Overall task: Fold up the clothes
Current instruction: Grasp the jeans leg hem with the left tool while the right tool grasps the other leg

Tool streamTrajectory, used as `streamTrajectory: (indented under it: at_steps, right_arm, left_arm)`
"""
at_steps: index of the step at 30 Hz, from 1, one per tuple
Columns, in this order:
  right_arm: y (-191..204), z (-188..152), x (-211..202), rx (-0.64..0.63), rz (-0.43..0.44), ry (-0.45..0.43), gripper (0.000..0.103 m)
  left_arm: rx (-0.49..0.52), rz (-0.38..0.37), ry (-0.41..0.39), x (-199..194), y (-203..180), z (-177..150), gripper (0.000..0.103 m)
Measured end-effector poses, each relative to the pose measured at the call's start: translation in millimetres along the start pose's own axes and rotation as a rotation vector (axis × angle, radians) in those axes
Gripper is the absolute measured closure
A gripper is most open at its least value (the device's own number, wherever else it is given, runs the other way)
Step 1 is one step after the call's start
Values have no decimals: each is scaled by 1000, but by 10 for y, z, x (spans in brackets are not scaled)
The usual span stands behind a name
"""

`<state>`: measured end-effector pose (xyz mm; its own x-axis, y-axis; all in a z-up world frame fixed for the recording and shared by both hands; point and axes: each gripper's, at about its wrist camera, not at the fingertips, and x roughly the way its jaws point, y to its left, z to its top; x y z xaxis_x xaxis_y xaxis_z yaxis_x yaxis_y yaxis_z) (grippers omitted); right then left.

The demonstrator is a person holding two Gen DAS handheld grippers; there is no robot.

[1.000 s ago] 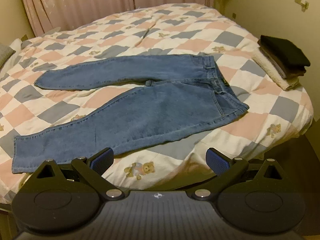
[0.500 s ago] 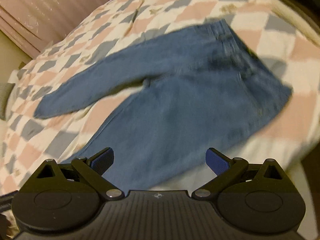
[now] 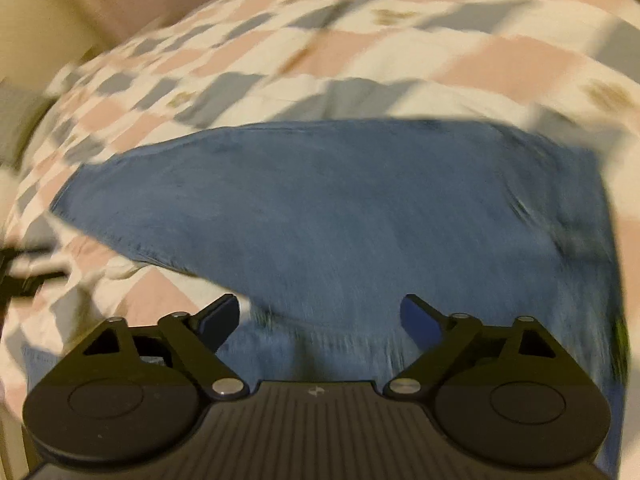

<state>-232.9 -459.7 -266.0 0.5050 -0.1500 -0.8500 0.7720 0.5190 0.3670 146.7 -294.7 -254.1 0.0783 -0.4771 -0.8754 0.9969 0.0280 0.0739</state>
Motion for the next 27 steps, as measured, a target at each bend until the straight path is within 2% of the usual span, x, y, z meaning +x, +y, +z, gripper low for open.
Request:
streamTrajectory:
  at_steps: [1, 2, 4, 6, 10, 11, 12, 13, 14, 15, 19, 20, 22, 23, 24, 25, 26, 27]
  right_arm:
    - [5, 108, 75, -53, 18, 3, 16]
    - [17, 242, 178, -121, 40, 11, 21]
    - [46, 501, 377, -237, 79, 31, 27]
    - [75, 742, 564, -320, 99, 46, 45]
    - [105, 1183, 907, -456, 111, 53, 45]
    - [90, 1282, 983, -469, 107, 48, 44]
    - [71, 1378, 1058, -480, 108, 46, 37]
    - [45, 1461, 1126, -484, 121, 49, 32]
    - [30, 1534, 1194, -489, 118, 46, 19]
    - [19, 1597, 1261, -497, 116, 48, 11]
    - [-37, 1771, 1542, -522, 155, 134, 14]
    - [-54, 1797, 1608, -522, 167, 168, 18]
    - [-82, 1809, 1729, -526, 189, 241, 32]
    - [-87, 1796, 1758, -531, 203, 265, 45]
    - [-82, 1783, 1755, -534, 209, 274, 64]
    - [-75, 1769, 1743, -537, 213, 281, 70]
    - [-63, 1754, 1698, -536, 210, 280, 82]
    - [-48, 1736, 1648, -539, 204, 275, 88]
  left_arm:
    - [38, -6, -16, 115, 102, 101, 23]
    - [79, -12, -31, 233, 204, 204, 24]
    - [155, -18, -43, 458, 363, 404, 34]
    - [221, -17, -54, 682, 503, 624, 37]
    - [307, -35, -69, 1043, 725, 1005, 36]
    - [330, -44, -67, 1123, 752, 1083, 36]
    - [357, -54, -59, 1206, 771, 1148, 33]
    - [389, -65, -45, 1294, 782, 1201, 25]
    - [423, -72, -25, 1393, 792, 1247, 23]
    - [455, -74, -3, 1494, 803, 1275, 23]
    - [516, -109, 116, 1878, 901, 1292, 24]
    - [518, -122, 147, 1954, 933, 1278, 25]
    - [513, -157, 188, 2065, 985, 1246, 36]
    - [505, -179, 196, 2087, 997, 1236, 41]
    - [507, -188, 200, 2090, 992, 1223, 55]
    - [516, -185, 201, 2085, 978, 1209, 65]
    - [536, -171, 197, 2065, 957, 1185, 69]
    - [567, -144, 189, 2027, 929, 1150, 84]
